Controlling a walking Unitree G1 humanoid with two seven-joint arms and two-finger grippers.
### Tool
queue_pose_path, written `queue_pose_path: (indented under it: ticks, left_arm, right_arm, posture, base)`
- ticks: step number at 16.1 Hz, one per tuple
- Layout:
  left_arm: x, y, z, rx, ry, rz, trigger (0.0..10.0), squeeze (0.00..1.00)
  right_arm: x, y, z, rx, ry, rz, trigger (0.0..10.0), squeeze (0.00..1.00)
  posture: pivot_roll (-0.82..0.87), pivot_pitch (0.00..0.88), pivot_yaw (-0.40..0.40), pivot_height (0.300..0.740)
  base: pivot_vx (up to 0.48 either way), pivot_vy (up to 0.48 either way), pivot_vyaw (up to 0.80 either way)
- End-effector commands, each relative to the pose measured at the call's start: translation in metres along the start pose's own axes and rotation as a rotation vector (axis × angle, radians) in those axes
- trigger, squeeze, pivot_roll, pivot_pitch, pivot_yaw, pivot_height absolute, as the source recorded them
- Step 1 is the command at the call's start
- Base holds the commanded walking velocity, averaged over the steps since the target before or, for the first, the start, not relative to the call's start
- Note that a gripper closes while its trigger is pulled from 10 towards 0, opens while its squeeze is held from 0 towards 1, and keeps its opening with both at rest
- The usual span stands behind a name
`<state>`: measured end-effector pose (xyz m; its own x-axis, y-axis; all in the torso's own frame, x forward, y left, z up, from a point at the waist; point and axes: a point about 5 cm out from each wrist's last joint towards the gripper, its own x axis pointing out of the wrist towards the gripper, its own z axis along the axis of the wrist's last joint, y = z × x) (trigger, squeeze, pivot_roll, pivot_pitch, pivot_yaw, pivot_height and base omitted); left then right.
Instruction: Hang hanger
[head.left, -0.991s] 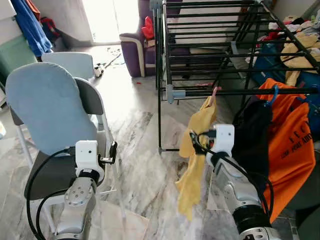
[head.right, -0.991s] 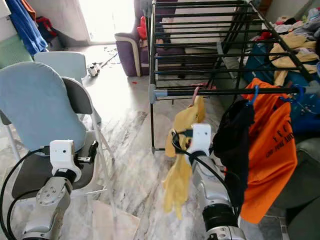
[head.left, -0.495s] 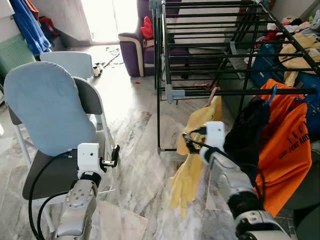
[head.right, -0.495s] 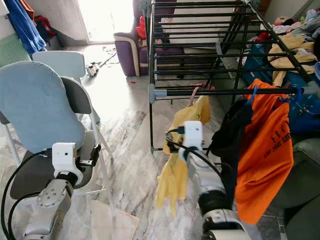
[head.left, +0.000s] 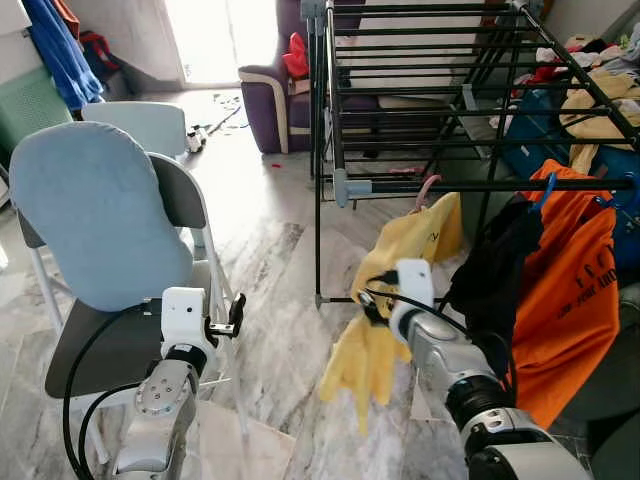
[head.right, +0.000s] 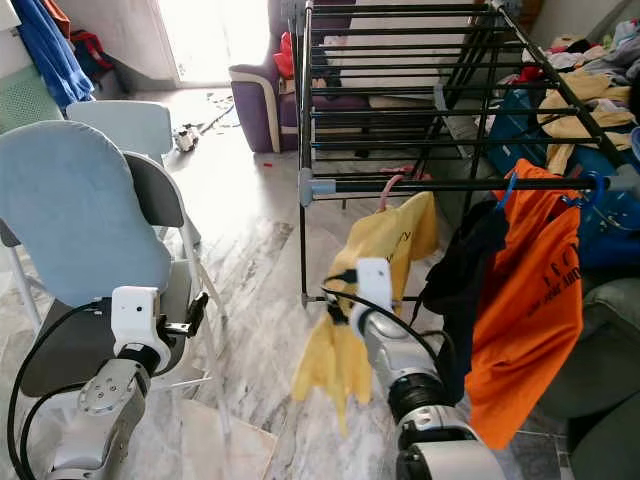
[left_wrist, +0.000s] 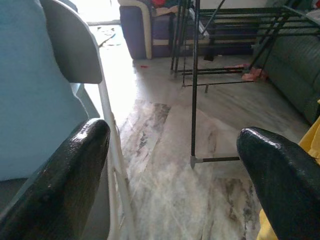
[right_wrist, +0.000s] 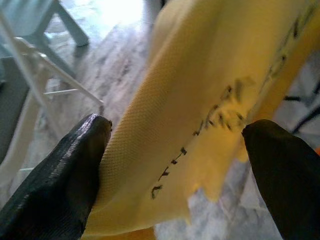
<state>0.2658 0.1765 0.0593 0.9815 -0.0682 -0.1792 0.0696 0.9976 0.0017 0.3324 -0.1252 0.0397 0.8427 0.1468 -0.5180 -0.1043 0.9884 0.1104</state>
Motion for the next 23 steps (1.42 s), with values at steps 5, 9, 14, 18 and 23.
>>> queue_pose_path:
  ticks: [5, 9, 14, 18, 23]
  left_arm:
    - [0.001, 0.000, -0.001, 0.002, 0.015, -0.004, 10.0, 0.00]
    - [0.001, -0.001, -0.001, -0.009, 0.015, -0.003, 10.0, 0.00]
    - [0.002, -0.001, -0.001, -0.017, 0.022, -0.015, 10.0, 0.00]
    - [0.003, -0.001, -0.001, -0.019, 0.027, -0.018, 10.0, 0.00]
    - [0.004, -0.002, -0.002, -0.028, 0.037, -0.023, 10.0, 0.00]
  right_arm:
    - [0.001, -0.002, 0.007, -0.002, -0.014, -0.033, 10.0, 0.00]
    - [-0.002, -0.015, 0.026, -0.076, -0.158, -0.175, 10.0, 0.00]
    - [-0.004, -0.026, 0.033, -0.066, -0.197, -0.216, 10.0, 0.00]
    - [0.002, -0.011, 0.020, -0.054, -0.088, -0.106, 10.0, 0.00]
    - [0.002, -0.026, 0.027, -0.072, -0.067, -0.110, 0.0, 0.00]
  posture:
    - [-0.03, 0.000, 0.000, 0.740]
    - [-0.03, 0.000, -0.002, 0.740]
    - [-0.04, 0.000, 0.003, 0.740]
    - [-0.03, 0.000, 0.000, 0.740]
    - [-0.04, 0.000, -0.002, 0.740]
  base:
    - [0.000, 0.000, 0.00]
    - [0.000, 0.000, 0.00]
    - [0.000, 0.000, 0.00]
    - [0.000, 0.000, 0.00]
    - [0.000, 0.000, 0.00]
